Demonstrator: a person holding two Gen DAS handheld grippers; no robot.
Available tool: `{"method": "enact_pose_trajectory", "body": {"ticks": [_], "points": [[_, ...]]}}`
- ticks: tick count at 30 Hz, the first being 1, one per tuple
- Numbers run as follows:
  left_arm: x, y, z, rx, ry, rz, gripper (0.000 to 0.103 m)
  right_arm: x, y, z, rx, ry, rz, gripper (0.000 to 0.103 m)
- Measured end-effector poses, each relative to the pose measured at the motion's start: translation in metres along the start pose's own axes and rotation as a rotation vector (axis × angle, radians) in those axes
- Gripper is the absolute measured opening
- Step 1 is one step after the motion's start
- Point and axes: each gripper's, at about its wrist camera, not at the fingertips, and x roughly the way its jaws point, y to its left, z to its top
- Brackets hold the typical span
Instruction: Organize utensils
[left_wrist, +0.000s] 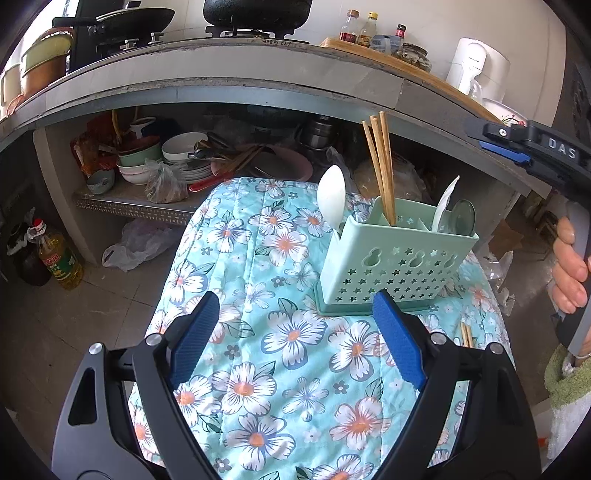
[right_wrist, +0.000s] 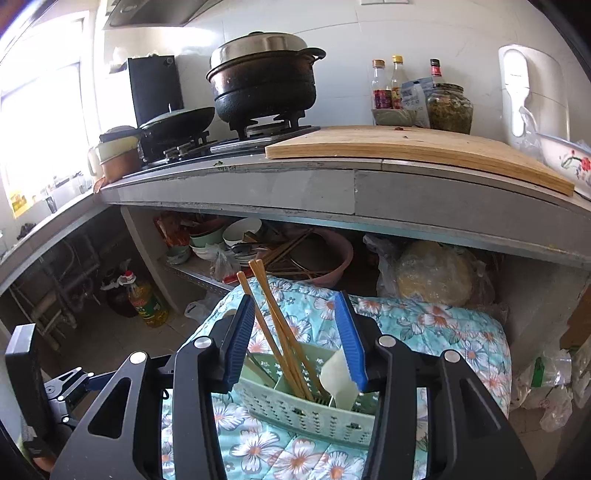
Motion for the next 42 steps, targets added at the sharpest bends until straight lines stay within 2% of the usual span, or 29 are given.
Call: {"method": "enact_pose_trajectory", "body": {"ticks": [7, 15, 19, 23, 27, 35, 38, 40, 42], "points": [[0.000, 0.000, -0.013, 0.009, 0.024, -0.031, 0.081, -0.048, -0.041, -0.048, 0.175, 0.067, -0.021, 0.046], [0.015, -0.018, -0.046, 0.071, 0.102, -0.106, 0.081, -0.072, -0.095, -0.158, 0.445, 0.232, -0.033, 0.046], [0.027, -0.030, -0.070, 0.081, 0.166, -0.200, 0.081, -0.069, -0.104, -0.214, 0.555, 0.303, -0.024, 0.046], [0.040, -0.045, -0.092, 0.069, 0.239, -0.305, 0.081, -0.066, -0.116, -0.254, 0.662, 0.326, 0.004, 0.044], [0.047, -0.064, -0.110, 0.081, 0.278, -0.380, 0.081, -0.057, -0.124, -0.272, 0.722, 0.337, 0.038, 0.038], [0.052, -0.091, -0.121, 0.082, 0.290, -0.453, 0.080, -0.036, -0.133, -0.286, 0.759, 0.357, 0.081, 0.023], [0.057, -0.103, -0.121, 0.084, 0.302, -0.492, 0.072, -0.034, -0.135, -0.288, 0.763, 0.351, 0.092, 0.018], [0.062, -0.113, -0.124, 0.082, 0.320, -0.533, 0.061, -0.035, -0.139, -0.291, 0.777, 0.343, 0.105, 0.016], [0.070, -0.124, -0.129, 0.079, 0.352, -0.575, 0.054, -0.037, -0.143, -0.296, 0.795, 0.335, 0.116, 0.011]]}}
